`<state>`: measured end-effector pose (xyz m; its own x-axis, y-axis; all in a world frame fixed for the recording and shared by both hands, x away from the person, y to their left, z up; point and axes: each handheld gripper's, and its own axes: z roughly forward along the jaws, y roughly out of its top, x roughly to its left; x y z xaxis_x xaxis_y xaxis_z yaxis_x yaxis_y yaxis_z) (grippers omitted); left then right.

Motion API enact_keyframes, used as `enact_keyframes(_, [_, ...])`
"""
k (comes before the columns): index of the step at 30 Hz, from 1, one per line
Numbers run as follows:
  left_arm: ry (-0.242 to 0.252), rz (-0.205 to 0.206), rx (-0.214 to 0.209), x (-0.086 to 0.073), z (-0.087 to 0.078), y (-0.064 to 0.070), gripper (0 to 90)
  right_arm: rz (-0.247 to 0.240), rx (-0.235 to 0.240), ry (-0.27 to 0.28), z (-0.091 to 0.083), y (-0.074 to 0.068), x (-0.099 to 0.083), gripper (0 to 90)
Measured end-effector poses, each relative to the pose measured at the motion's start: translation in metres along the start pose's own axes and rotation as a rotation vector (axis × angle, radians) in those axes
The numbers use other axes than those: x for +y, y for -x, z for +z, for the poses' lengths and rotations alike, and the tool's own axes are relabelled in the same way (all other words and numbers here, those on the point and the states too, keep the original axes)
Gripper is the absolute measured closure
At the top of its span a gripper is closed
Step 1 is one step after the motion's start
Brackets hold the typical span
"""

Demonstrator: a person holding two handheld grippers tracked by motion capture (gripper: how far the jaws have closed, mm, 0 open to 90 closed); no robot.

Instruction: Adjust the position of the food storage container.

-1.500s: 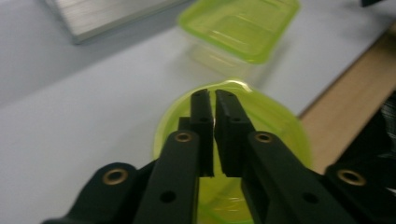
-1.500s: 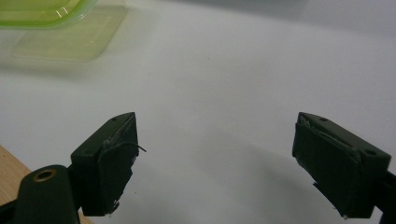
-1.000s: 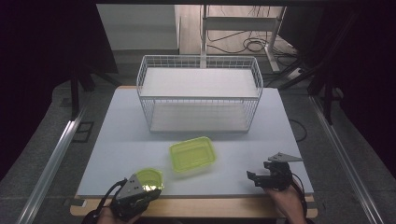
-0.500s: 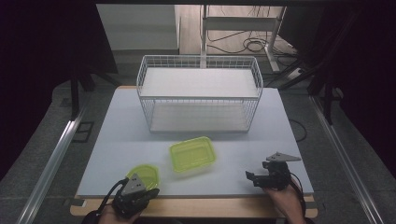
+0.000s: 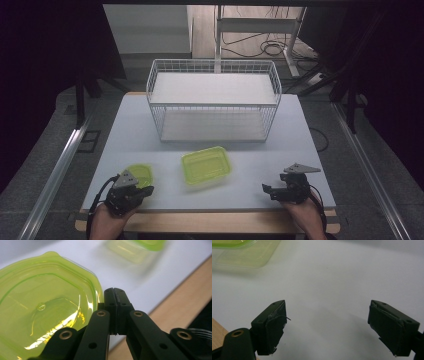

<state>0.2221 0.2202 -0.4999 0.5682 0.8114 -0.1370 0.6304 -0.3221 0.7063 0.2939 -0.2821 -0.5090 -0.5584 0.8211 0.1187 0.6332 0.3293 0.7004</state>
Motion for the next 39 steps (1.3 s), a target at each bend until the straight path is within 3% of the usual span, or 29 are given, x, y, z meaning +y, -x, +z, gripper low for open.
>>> enact_keyframes(7, [0.006, -0.043, 0.032, 0.003, -0.002, -0.032, 90.0, -0.004, 0.000, -0.003, 0.001, 0.000, 0.000, 15.6])
enact_keyframes(13, [0.017, -0.067, 0.027, 0.001, -0.002, -0.039, 90.0, 0.000, 0.003, -0.002, 0.001, 0.000, 0.000, 16.2])
enact_keyframes(18, [0.046, -0.057, 0.032, 0.006, -0.005, -0.028, 90.0, 0.004, 0.008, 0.005, 0.000, -0.001, 0.001, 19.5])
enact_keyframes(21, [0.074, -0.027, 0.016, 0.014, -0.004, -0.016, 89.9, 0.004, 0.034, 0.029, -0.003, -0.005, 0.005, 28.2])
enact_keyframes(22, [0.085, -0.016, 0.000, 0.019, 0.000, -0.009, 89.9, 0.000, 0.039, 0.033, -0.003, -0.006, 0.006, 30.6])
enact_keyframes(26, [0.088, 0.001, -0.016, 0.027, 0.010, 0.000, 89.9, -0.008, 0.055, 0.039, -0.003, -0.010, 0.013, 39.4])
enact_keyframes(28, [0.086, 0.005, -0.022, 0.032, 0.017, 0.005, 89.9, -0.023, 0.088, 0.043, -0.001, -0.014, 0.021, 49.0])
enact_keyframes(30, [0.081, 0.018, -0.032, 0.039, 0.028, 0.011, 89.9, -0.048, 0.107, 0.047, 0.000, -0.018, 0.027, 52.9])
enact_keyframes(37, [0.076, 0.036, -0.043, 0.047, 0.044, 0.019, 89.1, -0.078, 0.136, 0.024, 0.009, -0.024, 0.036, 55.3])
enact_keyframes(39, [0.072, 0.041, -0.030, 0.045, 0.046, 0.020, 84.8, -0.085, 0.138, 0.027, 0.012, -0.024, 0.038, 53.1])
